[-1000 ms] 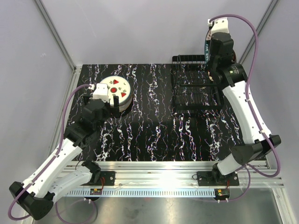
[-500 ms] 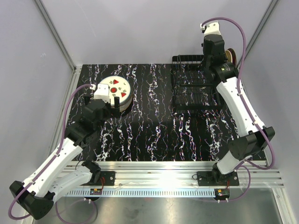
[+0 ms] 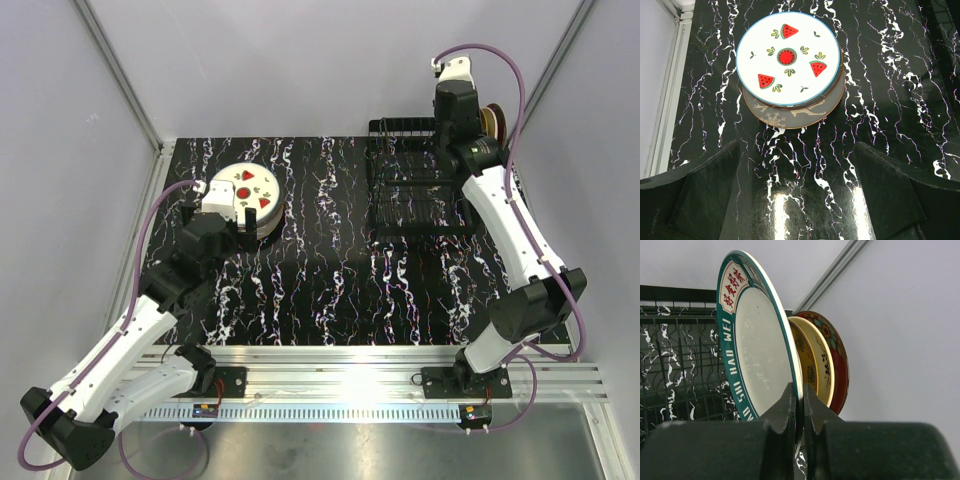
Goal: Load the plates into the dish rack
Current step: Insert the plate into the dish rack
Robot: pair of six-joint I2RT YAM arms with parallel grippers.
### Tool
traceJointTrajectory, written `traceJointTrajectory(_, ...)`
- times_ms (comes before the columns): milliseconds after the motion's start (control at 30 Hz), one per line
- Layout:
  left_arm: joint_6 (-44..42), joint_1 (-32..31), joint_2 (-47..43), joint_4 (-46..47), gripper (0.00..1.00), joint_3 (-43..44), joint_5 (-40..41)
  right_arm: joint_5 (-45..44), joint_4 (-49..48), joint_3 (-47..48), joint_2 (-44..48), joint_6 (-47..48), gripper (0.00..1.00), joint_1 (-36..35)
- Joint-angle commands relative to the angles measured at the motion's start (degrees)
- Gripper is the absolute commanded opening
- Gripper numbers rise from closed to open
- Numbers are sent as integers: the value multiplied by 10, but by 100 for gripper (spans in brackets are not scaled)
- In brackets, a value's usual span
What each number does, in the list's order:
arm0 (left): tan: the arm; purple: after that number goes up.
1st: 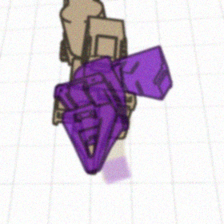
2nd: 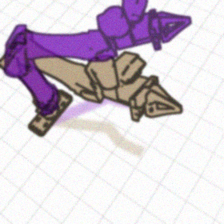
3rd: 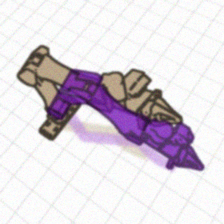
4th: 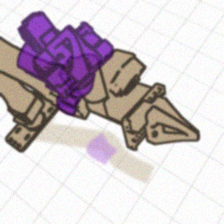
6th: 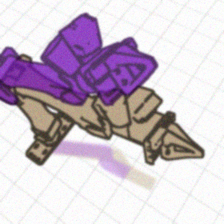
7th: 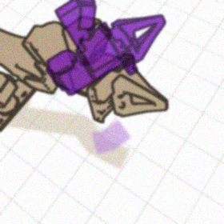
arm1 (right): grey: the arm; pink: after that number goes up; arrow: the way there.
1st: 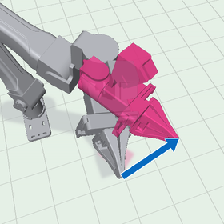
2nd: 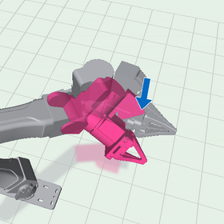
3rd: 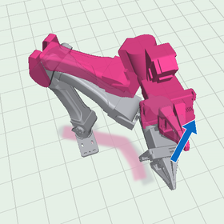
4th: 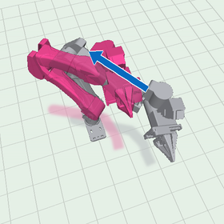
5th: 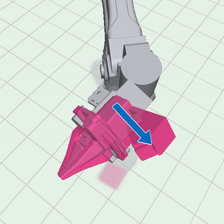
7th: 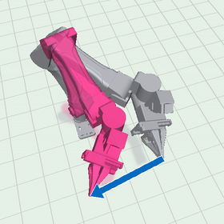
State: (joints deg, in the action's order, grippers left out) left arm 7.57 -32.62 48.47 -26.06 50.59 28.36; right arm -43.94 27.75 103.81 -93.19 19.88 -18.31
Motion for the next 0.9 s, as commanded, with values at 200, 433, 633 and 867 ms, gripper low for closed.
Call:
traceJointTrajectory(200,5,-2,0,19,99,28,-14,11,-43,-12,20,-11,0,19)
traceJointTrajectory(433,7,-2,0,18,99,29,-16,16,-45,-26,27,-12,0,20)
traceJointTrajectory(633,7,-2,0,17,99,29,-16,19,-40,-33,31,-21,0,20)
traceJointTrajectory(867,7,-2,1,17,99,28,-18,21,-31,-37,29,-33,1,19)
